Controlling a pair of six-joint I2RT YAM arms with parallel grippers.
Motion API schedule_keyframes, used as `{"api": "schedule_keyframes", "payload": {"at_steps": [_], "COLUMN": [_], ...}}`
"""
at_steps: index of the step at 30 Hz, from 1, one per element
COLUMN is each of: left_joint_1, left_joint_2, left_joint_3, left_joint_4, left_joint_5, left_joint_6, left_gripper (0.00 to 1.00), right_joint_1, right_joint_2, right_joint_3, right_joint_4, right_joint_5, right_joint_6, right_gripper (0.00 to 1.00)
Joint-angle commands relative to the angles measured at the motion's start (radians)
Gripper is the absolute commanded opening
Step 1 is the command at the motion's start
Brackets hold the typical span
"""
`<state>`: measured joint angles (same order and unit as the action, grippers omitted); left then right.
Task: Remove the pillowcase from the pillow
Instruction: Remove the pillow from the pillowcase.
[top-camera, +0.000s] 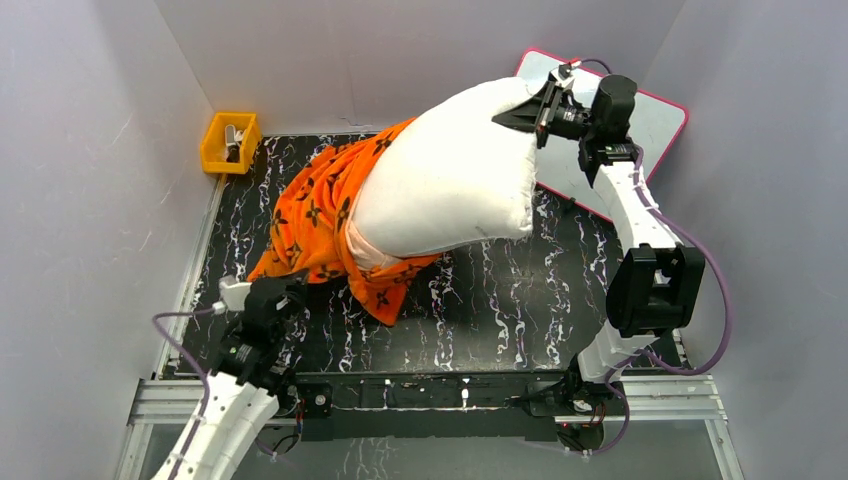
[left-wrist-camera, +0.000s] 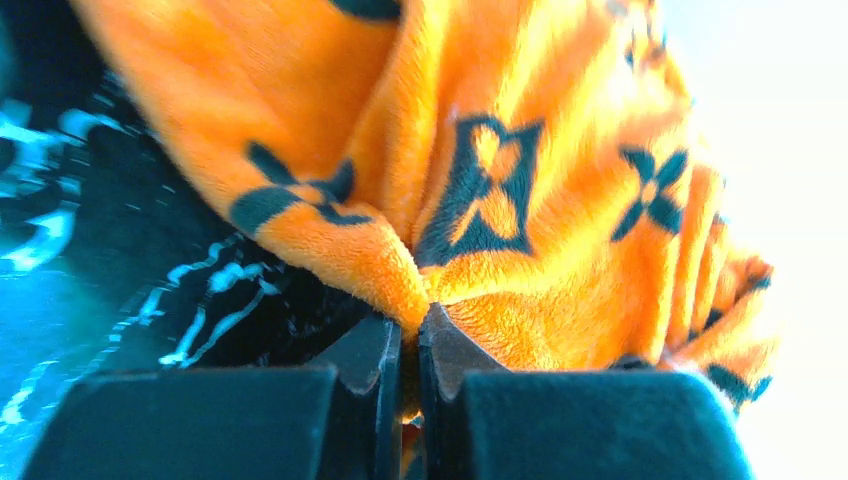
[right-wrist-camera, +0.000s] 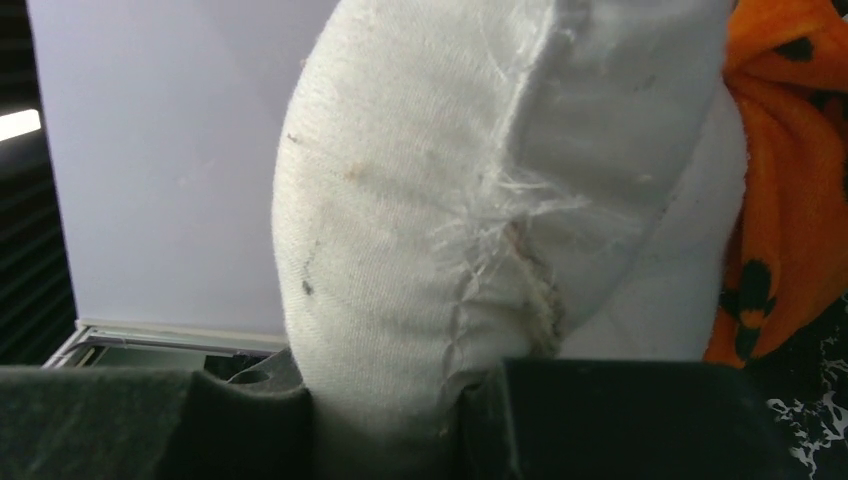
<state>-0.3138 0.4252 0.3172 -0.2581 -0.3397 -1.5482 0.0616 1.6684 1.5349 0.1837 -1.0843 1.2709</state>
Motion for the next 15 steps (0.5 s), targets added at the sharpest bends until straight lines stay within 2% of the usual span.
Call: {"api": "schedule_keyframes", "payload": {"at_steps": [1, 8, 12, 15], "left_joint_1": [0.006, 0.005, 0.005, 0.006], "left_joint_2": [-0.127, -0.106, -0.091, -0.082], "left_joint_3": [0.108, 0.115, 0.081, 0.084], "left_joint_4": [-0.565, -0.912, -1.023, -1.061], "left_joint_5": [-0.448, -0.691, -0.814, -0.880], "left_joint_6": [-0.128, -0.347, -0.485, -0.525], "left_gripper": [0.00, 0.00, 0.00, 0.00], "right_joint_1": [-0.132, -0.270, -0.307, -0.307], "right_joint_2": [-0.077, -0.039, -0.038, -0.046], "right_joint_3": [-0.004, 0.007, 0.004, -0.018], "right_joint_4": [0.443, 0.893, 0.937, 0.944], "right_joint_5": [-0.074, -0.064, -0.054, -0.064], "right_joint_6": [0.318, 0.707, 0.757, 0.755], "right_gripper": [0.00, 0.00, 0.00, 0.00]}}
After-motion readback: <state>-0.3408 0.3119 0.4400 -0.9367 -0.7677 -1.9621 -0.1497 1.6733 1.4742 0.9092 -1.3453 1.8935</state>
